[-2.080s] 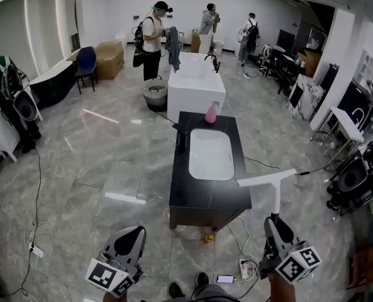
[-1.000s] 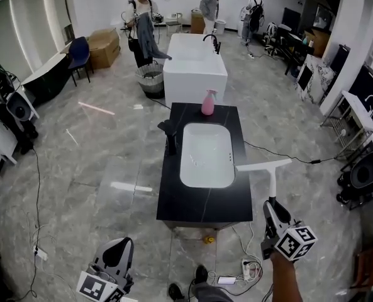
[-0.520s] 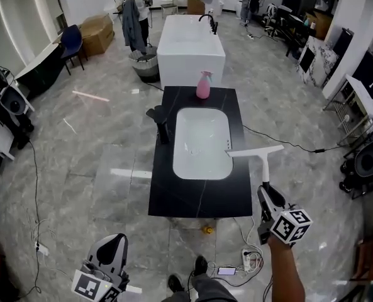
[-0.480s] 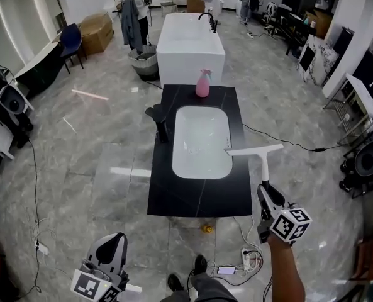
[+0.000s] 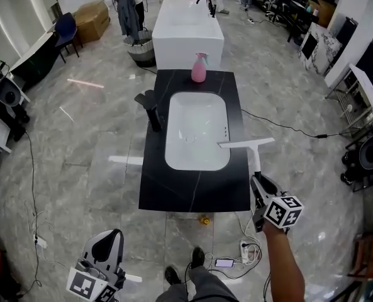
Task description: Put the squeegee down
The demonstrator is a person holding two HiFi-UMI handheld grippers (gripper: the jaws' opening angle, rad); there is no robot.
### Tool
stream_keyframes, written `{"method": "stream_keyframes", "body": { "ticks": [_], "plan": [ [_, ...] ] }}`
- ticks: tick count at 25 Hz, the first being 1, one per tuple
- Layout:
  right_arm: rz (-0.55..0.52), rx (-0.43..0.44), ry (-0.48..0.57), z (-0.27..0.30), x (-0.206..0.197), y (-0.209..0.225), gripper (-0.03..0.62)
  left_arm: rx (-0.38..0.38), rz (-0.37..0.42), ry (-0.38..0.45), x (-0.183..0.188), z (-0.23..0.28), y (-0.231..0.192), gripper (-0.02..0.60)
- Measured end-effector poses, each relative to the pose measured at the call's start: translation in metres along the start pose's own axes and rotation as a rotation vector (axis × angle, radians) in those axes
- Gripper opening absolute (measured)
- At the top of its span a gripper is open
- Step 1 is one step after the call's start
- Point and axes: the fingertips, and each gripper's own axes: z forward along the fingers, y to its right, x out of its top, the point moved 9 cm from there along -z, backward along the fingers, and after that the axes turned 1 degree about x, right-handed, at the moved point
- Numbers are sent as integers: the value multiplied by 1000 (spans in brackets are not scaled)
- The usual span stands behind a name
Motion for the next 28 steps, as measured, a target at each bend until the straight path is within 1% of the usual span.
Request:
{"method": "stream_keyframes", "body": {
  "ticks": [14,20,28],
  "plan": [
    [32,-26,-126,51,-49,58,95,19,-22,-72,-22,16,5,5],
    [39,-39,-183,70,-67,75,95,17,-33,-94,-27,26,5,5],
    [47,-55,-240,80,-81,88,95,12,-42,-108,-31,34,6,5]
  ]
}}
